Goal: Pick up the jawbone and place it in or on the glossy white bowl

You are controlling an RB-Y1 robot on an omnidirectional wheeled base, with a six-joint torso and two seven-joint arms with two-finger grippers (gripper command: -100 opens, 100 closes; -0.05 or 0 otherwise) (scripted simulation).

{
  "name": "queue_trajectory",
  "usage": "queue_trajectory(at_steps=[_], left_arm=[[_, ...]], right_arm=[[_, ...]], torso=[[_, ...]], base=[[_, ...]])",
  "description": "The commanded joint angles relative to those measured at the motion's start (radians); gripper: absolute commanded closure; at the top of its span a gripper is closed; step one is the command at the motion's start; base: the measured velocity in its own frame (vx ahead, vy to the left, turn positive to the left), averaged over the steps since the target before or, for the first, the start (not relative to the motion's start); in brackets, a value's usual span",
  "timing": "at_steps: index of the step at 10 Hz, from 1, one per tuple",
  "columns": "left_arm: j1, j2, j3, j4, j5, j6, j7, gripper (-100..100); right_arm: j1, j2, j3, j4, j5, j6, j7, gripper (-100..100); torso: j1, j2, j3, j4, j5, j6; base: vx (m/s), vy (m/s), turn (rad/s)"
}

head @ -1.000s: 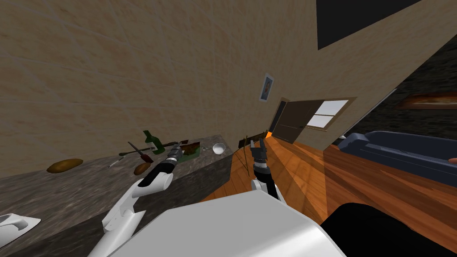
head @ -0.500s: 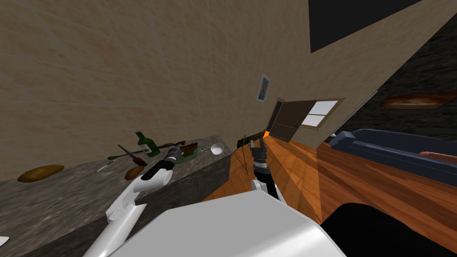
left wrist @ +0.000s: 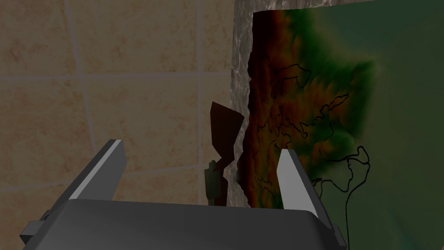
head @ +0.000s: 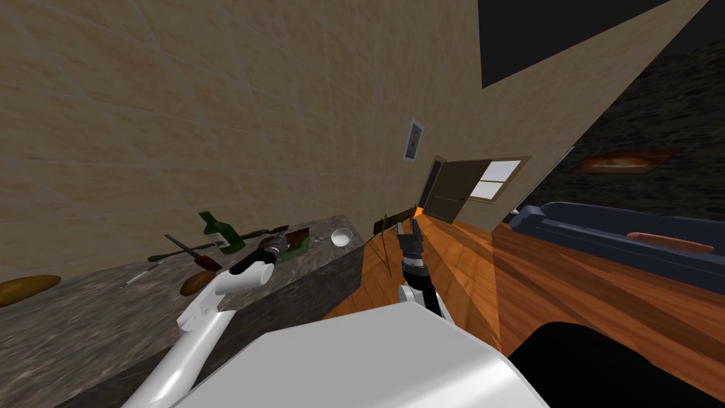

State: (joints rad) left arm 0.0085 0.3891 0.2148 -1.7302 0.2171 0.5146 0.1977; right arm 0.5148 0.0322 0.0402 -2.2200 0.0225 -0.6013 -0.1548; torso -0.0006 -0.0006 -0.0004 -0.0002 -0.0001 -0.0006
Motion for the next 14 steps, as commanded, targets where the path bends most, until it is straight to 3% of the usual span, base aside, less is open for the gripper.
queue_trajectory(at_steps=[1, 2, 4, 5, 6, 7, 9, 12, 14], left_arm=[[-0.004, 0.003, 0.002, 0.004, 0.003, 0.037, 0.002, -100], [-0.043, 0.026, 0.009, 0.050, 0.024, 0.076, 0.012, -100], [-0.043, 0.026, 0.009, 0.051, 0.024, 0.110, 0.012, -100], [-0.082, 0.048, 0.016, 0.099, 0.045, 0.150, 0.021, -100], [-0.082, 0.048, 0.016, 0.099, 0.045, 0.180, 0.021, -100], [-0.122, 0.069, 0.022, 0.138, 0.065, 0.210, 0.030, -100], [-0.122, 0.069, 0.022, 0.147, 0.065, 0.251, 0.030, -100], [-0.203, 0.109, 0.032, 0.234, 0.107, 0.344, 0.045, -100], [-0.203, 0.109, 0.032, 0.246, 0.107, 0.385, 0.045, -100]], right_arm=[[0.000, 0.000, 0.000, 0.000, 0.000, 0.000, 0.000, 0], [0.000, 0.000, 0.000, 0.000, 0.000, 0.000, 0.000, 0], [0.000, 0.000, 0.000, 0.000, 0.000, 0.000, 0.000, 0], [0.000, 0.000, 0.000, 0.000, 0.000, 0.000, 0.000, 0], [0.000, 0.000, 0.000, 0.000, 0.000, 0.000, 0.000, 0], [0.000, 0.000, 0.000, 0.000, 0.000, 0.000, 0.000, 0], [0.000, 0.000, 0.000, 0.000, 0.000, 0.000, 0.000, 0], [0.000, 0.000, 0.000, 0.000, 0.000, 0.000, 0.000, 0], [0.000, 0.000, 0.000, 0.000, 0.000, 0.000, 0.000, 0]], torso=[[0.000, 0.000, 0.000, 0.000, 0.000, 0.000], [0.000, 0.000, 0.000, 0.000, 0.000, 0.000], [0.000, 0.000, 0.000, 0.000, 0.000, 0.000], [0.000, 0.000, 0.000, 0.000, 0.000, 0.000], [0.000, 0.000, 0.000, 0.000, 0.000, 0.000], [0.000, 0.000, 0.000, 0.000, 0.000, 0.000], [-0.001, 0.000, 0.000, 0.000, 0.000, 0.000], [-0.001, 0.000, 0.000, 0.000, 0.000, 0.000], [-0.001, 0.000, 0.000, 0.000, 0.000, 0.000]], base=[[0.005, -0.004, 0.016], [0.005, -0.016, -0.118], [0.004, -0.007, -0.029], [0.006, -0.014, -0.091], [0.004, -0.012, -0.071], [0.004, -0.020, -0.146], [0.002, -0.012, -0.021], [0.005, -0.018, -0.103], [0.006, -0.014, -0.021]])
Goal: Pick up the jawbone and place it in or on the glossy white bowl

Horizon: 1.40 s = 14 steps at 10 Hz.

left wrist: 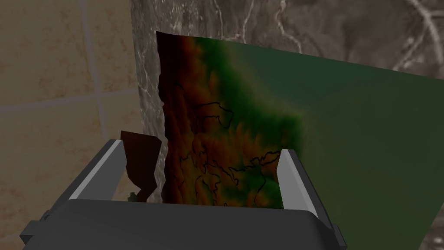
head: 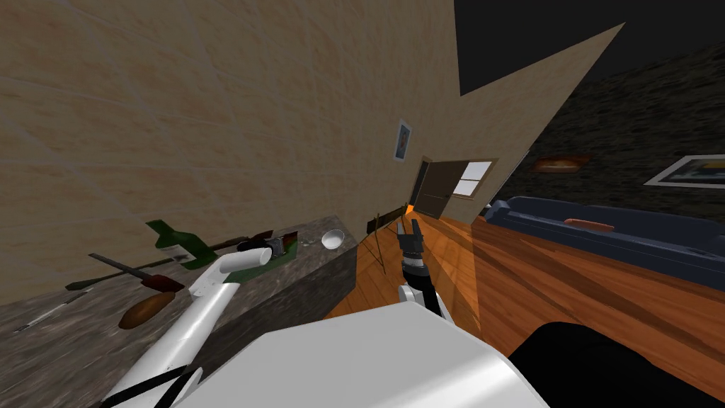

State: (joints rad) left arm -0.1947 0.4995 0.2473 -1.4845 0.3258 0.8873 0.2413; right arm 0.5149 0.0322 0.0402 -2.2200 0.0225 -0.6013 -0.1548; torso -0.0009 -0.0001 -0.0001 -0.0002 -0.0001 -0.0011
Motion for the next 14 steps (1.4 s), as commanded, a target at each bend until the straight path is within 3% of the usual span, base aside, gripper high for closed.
queue_trajectory(at_steps=[1, 2, 3, 5, 6, 7, 8, 9, 12, 13, 14], left_arm=[[-0.039, 0.016, 0.003, 0.050, 0.018, 0.050, 0.007, -100], [-0.039, 0.016, 0.003, 0.050, 0.018, 0.076, 0.007, -100], [-0.078, 0.032, 0.007, 0.096, 0.038, 0.104, 0.013, -100], [-0.078, 0.032, 0.007, 0.100, 0.038, 0.137, 0.013, -100], [-0.117, 0.047, 0.009, 0.149, 0.057, 0.177, 0.017, -100], [-0.117, 0.047, 0.009, 0.150, 0.057, 0.195, 0.017, -100], [-0.154, 0.061, 0.011, 0.195, 0.076, 0.226, 0.021, -100], [-0.154, 0.061, 0.011, 0.199, 0.076, 0.250, 0.021, -100], [-0.223, 0.084, 0.012, 0.291, 0.110, 0.333, 0.026, -100], [-0.223, 0.084, 0.012, 0.293, 0.110, 0.350, 0.026, -100], [-0.255, 0.094, 0.011, 0.338, 0.126, 0.383, 0.028, -100]], right_arm=[[0.000, 0.000, 0.000, 0.000, 0.000, 0.000, 0.000, 0], [0.000, 0.000, 0.000, 0.000, 0.000, 0.000, 0.000, 0], [0.000, 0.000, 0.000, 0.000, 0.000, 0.000, 0.000, 0], [0.000, 0.000, 0.000, 0.000, 0.000, 0.000, 0.000, 0], [0.000, 0.000, 0.000, 0.000, 0.000, 0.000, 0.000, 0], [0.000, 0.000, 0.000, 0.000, 0.000, 0.000, 0.000, 0], [0.000, 0.000, 0.000, 0.000, 0.000, 0.000, 0.000, 0], [0.000, 0.000, 0.000, 0.000, 0.000, 0.000, 0.000, 0], [0.000, 0.000, 0.000, 0.000, 0.000, 0.000, 0.000, 0], [0.000, 0.000, 0.000, 0.000, 0.000, 0.000, 0.000, 0], [0.000, 0.000, 0.000, 0.000, 0.000, 0.000, 0.000, 0]], torso=[[0.000, 0.000, 0.000, 0.000, 0.000, 0.000], [-0.001, 0.000, 0.000, 0.000, 0.000, 0.001], [-0.001, 0.000, 0.000, 0.000, 0.000, 0.000], [-0.001, 0.000, 0.000, 0.000, 0.000, 0.000], [0.000, 0.000, 0.000, 0.000, 0.000, 0.000], [-0.001, 0.000, 0.000, 0.000, 0.000, 0.001], [0.000, 0.000, 0.000, 0.000, 0.000, 0.000], [-0.001, -0.001, 0.000, 0.000, 0.000, 0.001], [-0.001, -0.001, -0.001, 0.000, 0.000, 0.000], [-0.001, -0.001, -0.001, -0.001, 0.000, 0.001], [-0.001, -0.001, -0.001, -0.001, 0.000, 0.000]], base=[[0.007, -0.020, -0.116], [0.006, -0.019, -0.071], [0.007, -0.025, -0.091], [0.008, -0.015, -0.032], [0.010, -0.019, -0.107], [0.011, -0.015, -0.065], [0.016, -0.022, -0.096], [0.014, -0.017, -0.053], [0.020, -0.018, -0.079], [0.019, -0.014, -0.060], [0.024, -0.015, -0.094]])
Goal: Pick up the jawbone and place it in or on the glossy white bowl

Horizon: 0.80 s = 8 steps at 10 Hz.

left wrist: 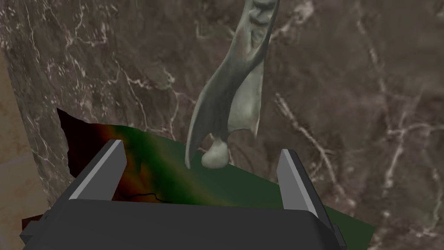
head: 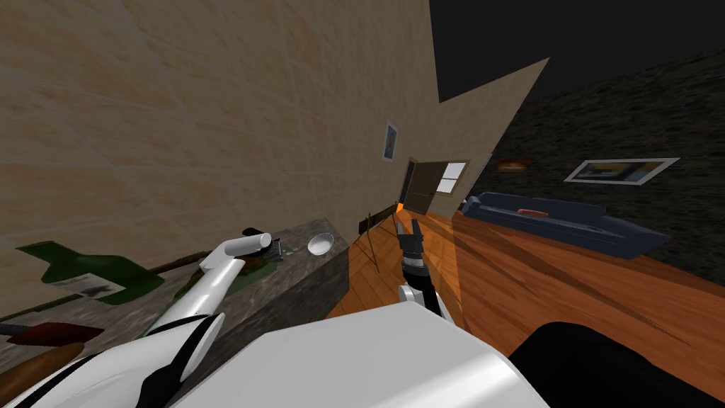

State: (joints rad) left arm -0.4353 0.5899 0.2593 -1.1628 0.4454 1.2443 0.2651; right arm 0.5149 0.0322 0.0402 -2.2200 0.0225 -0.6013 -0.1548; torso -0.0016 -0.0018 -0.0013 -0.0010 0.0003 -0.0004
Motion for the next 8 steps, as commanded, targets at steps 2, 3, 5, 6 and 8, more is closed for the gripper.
queue_trajectory(at_steps=[2, 3, 5, 6, 8], left_arm=[[-0.044, 0.013, -0.002, 0.060, 0.021, 0.071, 0.005, -100], [-0.044, 0.013, -0.002, 0.060, 0.021, 0.079, 0.005, -100], [-0.095, 0.030, -0.006, 0.128, 0.048, 0.145, 0.006, -100], [-0.095, 0.030, -0.006, 0.141, 0.048, 0.150, 0.006, -100], [-0.136, 0.046, -0.011, 0.202, 0.070, 0.207, 0.006, -100]], right_arm=[[0.000, 0.000, 0.000, 0.000, 0.000, 0.000, 0.000, 0], [0.000, 0.000, 0.000, 0.000, 0.000, 0.000, 0.000, 0], [0.000, 0.000, 0.000, 0.000, 0.000, 0.000, 0.000, 0], [0.000, 0.000, 0.000, 0.000, 0.000, 0.000, 0.000, 0], [0.000, 0.000, 0.000, 0.000, 0.000, 0.000, 0.000, 0]], torso=[[0.000, 0.000, 0.000, 0.000, 0.000, 0.000], [0.000, 0.000, 0.000, 0.000, 0.000, 0.000], [0.000, -0.001, -0.001, -0.001, 0.001, 0.001], [-0.001, -0.002, -0.001, -0.001, 0.001, 0.002], [-0.001, -0.003, -0.002, -0.001, 0.001, 0.002]], base=[[0.026, -0.013, -0.070], [0.026, -0.008, -0.043], [0.033, -0.019, -0.102], [0.031, -0.016, -0.051], [0.038, -0.016, -0.080]])
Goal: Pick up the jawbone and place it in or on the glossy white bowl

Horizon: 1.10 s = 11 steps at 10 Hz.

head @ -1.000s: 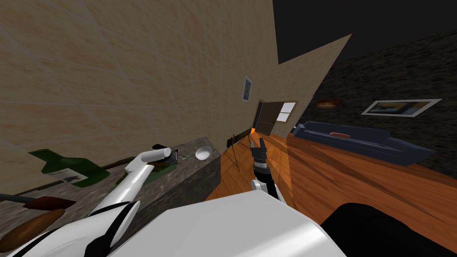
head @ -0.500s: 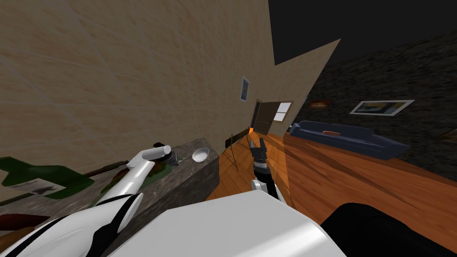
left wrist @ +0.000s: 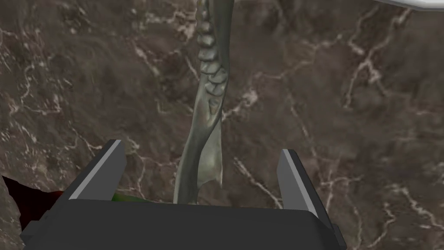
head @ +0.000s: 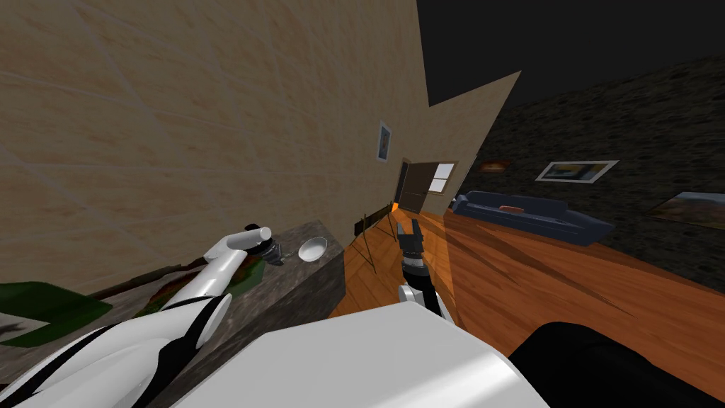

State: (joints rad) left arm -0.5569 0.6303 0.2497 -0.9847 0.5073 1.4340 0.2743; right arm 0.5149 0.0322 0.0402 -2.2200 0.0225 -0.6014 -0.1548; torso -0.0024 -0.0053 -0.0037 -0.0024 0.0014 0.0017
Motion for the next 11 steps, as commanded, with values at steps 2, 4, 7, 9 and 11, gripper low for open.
queue_trajectory(at_steps=[2, 4, 7, 9, 11], left_arm=[[-0.031, 0.013, -0.004, 0.063, 0.017, 0.040, -0.004, -100], [-0.058, 0.026, -0.009, 0.111, 0.031, 0.075, -0.005, -100], [-0.073, 0.036, -0.012, 0.137, 0.038, 0.092, -0.005, -100], [-0.067, 0.023, -0.011, 0.150, 0.035, 0.065, -0.010, -100], [-0.082, 0.028, -0.011, 0.178, 0.035, 0.052, -0.020, -100]], right_arm=[[0.000, 0.000, 0.000, 0.000, 0.000, 0.000, 0.000, 0], [0.000, 0.000, 0.000, 0.000, 0.000, 0.000, 0.000, 0], [0.000, 0.000, 0.000, 0.000, 0.000, 0.000, 0.000, 0], [0.000, 0.000, 0.000, 0.000, 0.000, 0.000, 0.000, 0], [0.000, 0.000, 0.000, 0.000, 0.000, 0.000, 0.000, 0]], torso=[[0.000, 0.000, 0.000, 0.000, 0.000, 0.000], [0.000, -0.001, -0.001, -0.001, 0.001, 0.001], [-0.002, -0.003, -0.002, -0.001, 0.001, 0.003], [-0.001, -0.001, -0.001, -0.001, 0.001, 0.002], [0.004, -0.002, -0.004, -0.005, 0.006, 0.001]], base=[[0.030, -0.010, -0.044], [0.031, -0.010, -0.074], [0.034, -0.009, -0.047], [0.000, 0.005, 0.007], [-0.003, 0.014, 0.001]])
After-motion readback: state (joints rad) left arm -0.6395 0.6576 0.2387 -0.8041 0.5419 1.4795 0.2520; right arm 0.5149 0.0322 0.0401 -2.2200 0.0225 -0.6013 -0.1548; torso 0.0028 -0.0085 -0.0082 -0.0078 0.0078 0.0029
